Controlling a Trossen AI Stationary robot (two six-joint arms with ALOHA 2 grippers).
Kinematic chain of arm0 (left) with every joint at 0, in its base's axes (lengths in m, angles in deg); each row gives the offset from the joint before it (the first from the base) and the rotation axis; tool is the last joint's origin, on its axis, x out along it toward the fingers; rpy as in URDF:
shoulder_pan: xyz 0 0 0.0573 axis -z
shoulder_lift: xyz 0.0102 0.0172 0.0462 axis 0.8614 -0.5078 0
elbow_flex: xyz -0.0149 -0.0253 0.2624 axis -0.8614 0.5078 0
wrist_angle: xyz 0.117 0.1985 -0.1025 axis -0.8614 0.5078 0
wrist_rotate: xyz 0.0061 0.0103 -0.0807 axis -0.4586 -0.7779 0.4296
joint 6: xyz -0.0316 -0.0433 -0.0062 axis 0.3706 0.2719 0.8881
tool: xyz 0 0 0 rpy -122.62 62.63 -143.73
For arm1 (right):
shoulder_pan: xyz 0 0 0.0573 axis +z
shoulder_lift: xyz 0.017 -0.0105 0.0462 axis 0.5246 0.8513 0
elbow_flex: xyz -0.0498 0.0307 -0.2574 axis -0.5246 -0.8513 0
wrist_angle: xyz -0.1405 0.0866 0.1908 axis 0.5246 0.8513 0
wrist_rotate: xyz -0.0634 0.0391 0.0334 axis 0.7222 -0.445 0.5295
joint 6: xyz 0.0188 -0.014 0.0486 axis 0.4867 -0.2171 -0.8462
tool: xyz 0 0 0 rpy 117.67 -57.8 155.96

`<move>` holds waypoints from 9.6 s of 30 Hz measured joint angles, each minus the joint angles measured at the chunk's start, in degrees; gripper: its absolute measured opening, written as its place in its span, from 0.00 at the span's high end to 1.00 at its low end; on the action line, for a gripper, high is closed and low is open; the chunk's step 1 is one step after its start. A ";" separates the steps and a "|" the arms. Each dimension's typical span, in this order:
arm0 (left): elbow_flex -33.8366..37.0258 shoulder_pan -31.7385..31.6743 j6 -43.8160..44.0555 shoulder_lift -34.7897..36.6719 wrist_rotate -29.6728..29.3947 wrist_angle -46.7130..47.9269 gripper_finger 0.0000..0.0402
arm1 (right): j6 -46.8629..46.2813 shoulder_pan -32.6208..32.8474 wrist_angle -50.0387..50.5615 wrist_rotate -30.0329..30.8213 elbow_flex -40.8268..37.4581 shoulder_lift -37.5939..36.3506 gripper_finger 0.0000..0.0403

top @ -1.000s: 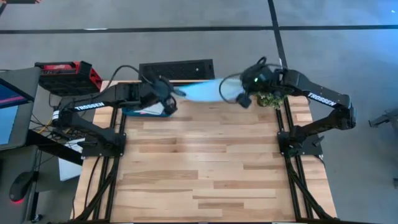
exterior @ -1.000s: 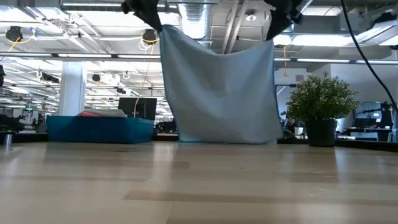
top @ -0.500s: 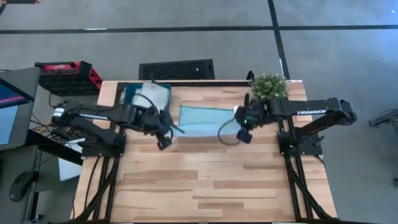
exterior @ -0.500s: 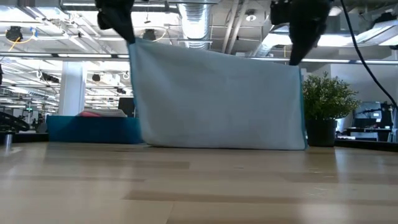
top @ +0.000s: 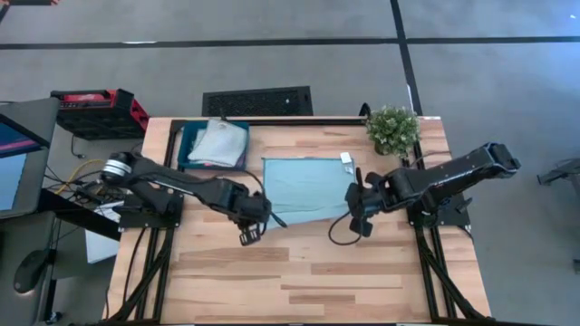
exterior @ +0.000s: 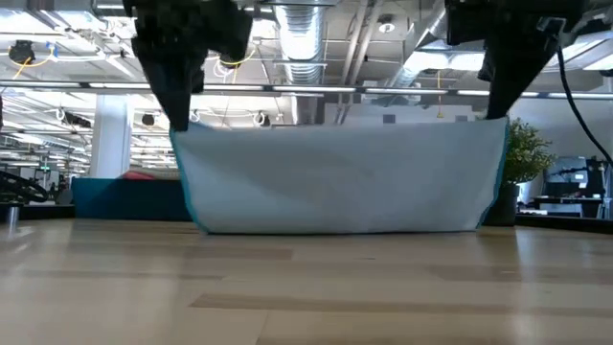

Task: Fold microfiber towels
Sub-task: Fold the blue cloth

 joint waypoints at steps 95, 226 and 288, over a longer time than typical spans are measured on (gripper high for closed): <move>-2.01 -19.66 -15.52 -4.14 0.64 -20.30 0.61 | 46.57 -24.21 -15.12 -8.39 -17.72 0.55 0.52; 14.66 -5.78 10.02 4.62 -18.90 -32.95 0.61 | 65.94 -22.44 -41.20 -17.97 21.77 34.43 1.00; 15.88 -10.38 10.54 4.49 -21.43 -33.08 0.99 | 62.98 -22.43 -39.43 -15.10 21.74 34.06 0.84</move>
